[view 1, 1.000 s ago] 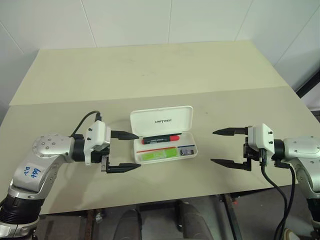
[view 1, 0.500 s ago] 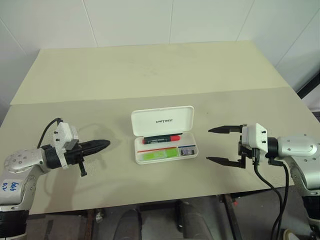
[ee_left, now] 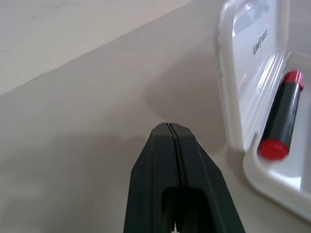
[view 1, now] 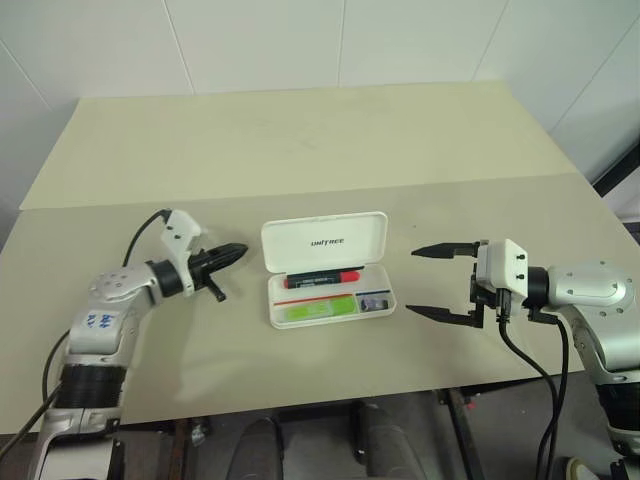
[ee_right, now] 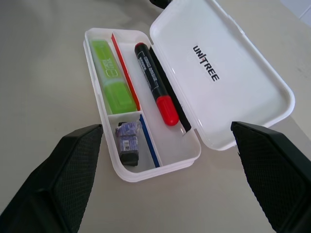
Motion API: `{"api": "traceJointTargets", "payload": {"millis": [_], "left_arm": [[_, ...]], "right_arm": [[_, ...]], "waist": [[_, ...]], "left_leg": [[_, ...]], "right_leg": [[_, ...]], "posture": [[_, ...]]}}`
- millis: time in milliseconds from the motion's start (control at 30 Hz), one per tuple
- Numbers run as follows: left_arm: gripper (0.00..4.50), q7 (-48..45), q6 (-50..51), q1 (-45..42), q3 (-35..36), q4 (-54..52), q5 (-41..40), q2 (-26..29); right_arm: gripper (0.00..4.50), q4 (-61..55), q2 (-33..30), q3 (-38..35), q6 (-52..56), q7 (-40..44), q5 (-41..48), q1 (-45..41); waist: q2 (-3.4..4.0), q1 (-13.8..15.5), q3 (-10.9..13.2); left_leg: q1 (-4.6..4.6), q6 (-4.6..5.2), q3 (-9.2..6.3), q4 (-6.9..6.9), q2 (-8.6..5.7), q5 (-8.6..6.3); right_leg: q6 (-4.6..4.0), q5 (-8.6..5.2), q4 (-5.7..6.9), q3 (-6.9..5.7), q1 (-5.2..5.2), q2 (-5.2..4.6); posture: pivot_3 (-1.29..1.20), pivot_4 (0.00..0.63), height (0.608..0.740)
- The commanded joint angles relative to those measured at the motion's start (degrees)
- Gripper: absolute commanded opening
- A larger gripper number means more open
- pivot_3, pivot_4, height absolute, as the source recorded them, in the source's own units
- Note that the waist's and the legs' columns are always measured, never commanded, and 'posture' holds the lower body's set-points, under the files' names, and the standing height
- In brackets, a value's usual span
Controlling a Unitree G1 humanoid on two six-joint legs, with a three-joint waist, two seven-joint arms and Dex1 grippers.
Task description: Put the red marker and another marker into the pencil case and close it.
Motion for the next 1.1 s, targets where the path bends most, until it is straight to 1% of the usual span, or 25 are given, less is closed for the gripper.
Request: {"api": "traceJointTargets", "payload": {"millis": [33,167,300,533,667,733,800,867,1000,1100], "left_arm": [[0.02,-0.8,-0.1,-2.6,-0.9,0.5,0.0,-1.1],[0.02,-3.8,1.0,-3.0,-1.7,-2.2,-1.7,-1.3],[0.02,-9.4,1.9,-1.4,-1.4,-6.2,-5.1,-0.2],[0.02,-18.6,-0.5,0.5,-3.2,-10.9,-6.8,2.1],[0.02,-22.2,-1.9,0.7,-5.3,-11.9,-5.3,3.3],[0.02,-24.1,-3.4,0.4,-7.8,-11.9,-3.5,4.2],[0.02,-23.9,-3.5,-0.3,-9.8,-11.5,-2.0,4.0],[0.02,-23.7,-3.3,-0.8,-11.1,-11.3,-1.5,3.2],[0.02,-23.4,-3.0,-1.7,-14.1,-10.1,0.5,2.4],[0.02,-22.9,-3.6,-2.3,-15.6,-8.6,2.3,1.9]], "right_arm": [[4.5,-1.6,0.4,-0.6,-0.3,-1.0,0.5,0.1],[4.5,-2.0,0.6,-0.7,-0.2,-1.7,0.6,0.4],[4.5,-2.4,0.5,-1.0,-0.2,-2.4,0.7,1.1],[4.5,-3.1,0.7,-1.0,0.1,-3.7,0.9,1.8],[4.5,-3.6,0.5,-1.2,0.6,-4.2,1.2,2.1],[4.5,-4.3,0.4,-1.6,1.4,-4.5,1.7,2.3],[4.5,-5.3,0.3,-2.2,2.3,-4.8,2.5,2.7],[4.5,-6.9,0.5,-3.6,4.9,-5.6,5.4,2.8],[4.5,-11.2,0.6,-8.5,14.7,-8.6,16.3,2.2],[4.5,-14.1,-0.1,-9.7,18.7,-8.9,19.8,3.3]], "waist": [[0.0,0.0,0.0],[0.0,0.0,0.0],[0.0,0.1,0.0],[0.0,0.0,0.0],[0.0,0.1,0.0],[0.0,0.0,0.0],[0.0,0.1,0.0],[0.0,0.1,0.0],[-0.01,0.1,0.0],[-0.01,0.1,0.0]], "left_leg": [[0.0,0.0,0.0,0.0,0.0,0.0],[-0.01,0.0,0.0,0.02,0.0,0.0],[-0.02,0.0,0.0,0.01,0.0,0.0],[-0.02,0.0,0.0,0.04,0.0,0.0],[-0.02,0.0,0.0,0.05,0.0,0.0],[-0.02,0.0,0.0,0.04,0.0,0.0],[-0.02,0.0,0.0,0.05,0.0,0.0],[-0.03,0.0,0.0,0.05,0.0,0.0],[-0.05,0.0,-0.01,0.05,0.0,0.0],[-0.04,0.0,-0.01,0.04,0.0,0.0]], "right_leg": [[0.0,0.0,0.0,0.01,0.0,0.0],[0.0,0.0,-0.01,0.01,0.0,0.0],[-0.01,-0.01,-0.01,0.01,0.0,0.0],[-0.06,-0.04,-0.02,0.03,0.01,0.0],[-0.07,-0.04,-0.03,0.04,0.01,0.0],[-0.08,-0.05,-0.03,0.04,0.01,0.0],[-0.08,-0.05,-0.04,0.04,0.01,0.0],[-0.08,-0.05,-0.06,0.05,0.01,0.0],[-0.08,-0.04,-0.05,0.05,0.01,0.0],[-0.08,-0.05,-0.06,0.05,0.01,0.0]], "posture": [[0.0,0.15,0.74],[0.0,0.15,0.74],[0.0,0.15,0.74],[0.0,0.15,0.74],[0.0,0.15,0.74],[0.0,0.15,0.74],[0.0,0.15,0.74],[0.0,0.15,0.74],[0.0,0.15,0.74],[0.0,0.15,0.74]]}}
